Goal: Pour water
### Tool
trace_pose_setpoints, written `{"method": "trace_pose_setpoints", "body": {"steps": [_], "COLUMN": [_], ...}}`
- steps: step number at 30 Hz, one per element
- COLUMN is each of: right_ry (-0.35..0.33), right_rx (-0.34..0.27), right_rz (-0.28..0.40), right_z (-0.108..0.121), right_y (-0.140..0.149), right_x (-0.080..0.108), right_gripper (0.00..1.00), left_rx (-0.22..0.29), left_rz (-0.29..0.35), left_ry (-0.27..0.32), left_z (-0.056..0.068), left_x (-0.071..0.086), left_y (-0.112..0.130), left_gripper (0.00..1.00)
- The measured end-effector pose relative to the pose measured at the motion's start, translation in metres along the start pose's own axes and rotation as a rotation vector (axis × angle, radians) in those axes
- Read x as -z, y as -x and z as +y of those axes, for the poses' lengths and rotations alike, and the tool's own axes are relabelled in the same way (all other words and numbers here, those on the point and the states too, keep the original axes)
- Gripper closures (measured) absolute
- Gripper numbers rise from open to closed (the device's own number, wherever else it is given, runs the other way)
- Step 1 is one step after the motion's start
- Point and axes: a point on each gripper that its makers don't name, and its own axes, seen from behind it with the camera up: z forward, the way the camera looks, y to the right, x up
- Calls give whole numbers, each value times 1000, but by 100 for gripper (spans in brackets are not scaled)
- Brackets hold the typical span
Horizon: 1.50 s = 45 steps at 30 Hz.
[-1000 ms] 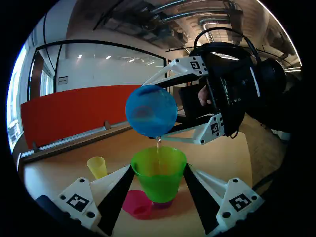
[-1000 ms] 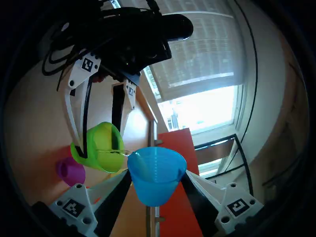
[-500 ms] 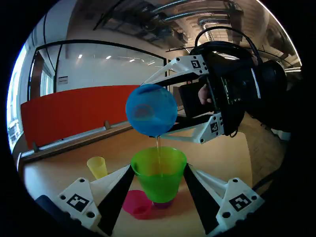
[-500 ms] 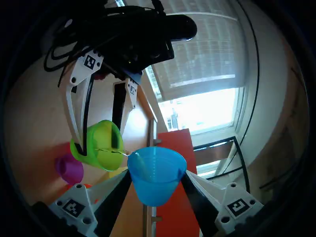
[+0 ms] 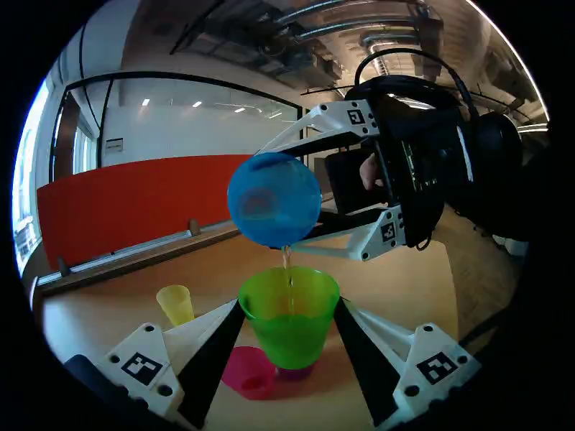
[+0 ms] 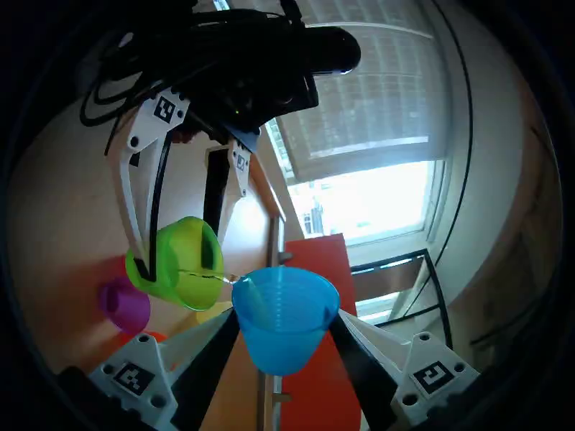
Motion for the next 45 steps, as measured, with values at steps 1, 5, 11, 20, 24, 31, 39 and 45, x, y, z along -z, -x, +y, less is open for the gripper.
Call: {"method": "trace_pose_setpoints", "body": {"steps": [1, 5, 11, 20, 24, 31, 39, 45], "right_ry": [0, 0, -1, 1, 3, 7, 7, 7], "right_rx": [4, 17, 31, 55, 58, 65, 79, 99], "right_rz": [-1, -6, -10, -7, -6, -4, -2, -2], "right_z": [0, -1, -3, -4, -4, -3, -1, -1], "right_y": [0, -1, -4, -10, -12, -15, -16, -16], "right_x": [0, 2, 4, 6, 6, 7, 7, 7], "right_gripper": [11, 11, 11, 11, 12, 11, 11, 11], "left_rx": [0, 0, -2, -3, -4, -4, -3, -5], "left_rz": [0, 0, 0, 0, -1, -2, 0, 1], "left_ry": [0, 1, 0, 0, 1, 1, -2, -1], "left_z": [0, 0, 0, 0, 0, -1, -2, -1], "left_x": [0, -1, -1, -1, -1, -1, -1, -1], "left_y": [0, 0, 0, -1, -1, 0, -2, -3], "left_gripper": [13, 13, 13, 13, 13, 13, 13, 13]}}
